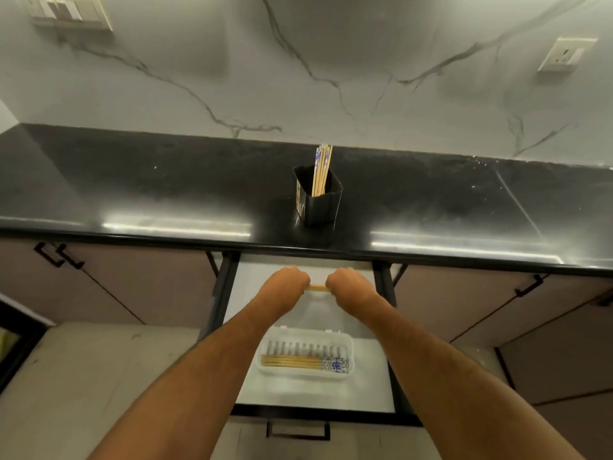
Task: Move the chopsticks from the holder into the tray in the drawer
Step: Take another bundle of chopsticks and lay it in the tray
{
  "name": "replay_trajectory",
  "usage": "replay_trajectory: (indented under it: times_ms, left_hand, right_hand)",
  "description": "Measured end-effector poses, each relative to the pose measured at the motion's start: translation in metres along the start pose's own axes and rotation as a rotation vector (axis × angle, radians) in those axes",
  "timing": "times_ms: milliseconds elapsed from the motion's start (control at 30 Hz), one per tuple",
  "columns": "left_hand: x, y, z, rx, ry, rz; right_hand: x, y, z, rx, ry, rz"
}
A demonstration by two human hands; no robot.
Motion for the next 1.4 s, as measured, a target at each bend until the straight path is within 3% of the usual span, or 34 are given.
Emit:
replay_trajectory:
  times_ms: [200, 700, 1100, 1300, 1400]
  left_hand:
    - [0.001, -0.024, 0.060, 0.086, -0.147, -0.064]
    - [0.005, -0.017, 0.173, 0.286, -0.275, -0.132]
    - [0.005, -0.013, 0.200, 0.176, -0.391, -0.131]
    - [0.006, -0.017, 0.203, 0.078, -0.455, -0.137]
    - [0.007, -0.018, 0.207, 0.038, -0.376, -0.113]
  right_hand:
    - [0.023, -0.013, 0.063, 0.085, 0.090, 0.014]
    - [0.044, -0.011, 0.165, 0.233, 0.021, 0.004]
    - [0.035, 0.001, 0.199, 0.288, -0.021, -0.020]
    - [0.031, 0.001, 0.198, 0.226, 0.010, -0.034]
    - [0.029, -0.003, 0.196, 0.170, -0.009, -0.035]
Point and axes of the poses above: each hand's wrist, its own y-axis towards the middle knuckle, its own z-axis out of the palm, x = y × z, the point moved 1 cm from there along y, towards the middle knuckle, and after that the axes turned 6 degrees about z, right-handed, at the moved point
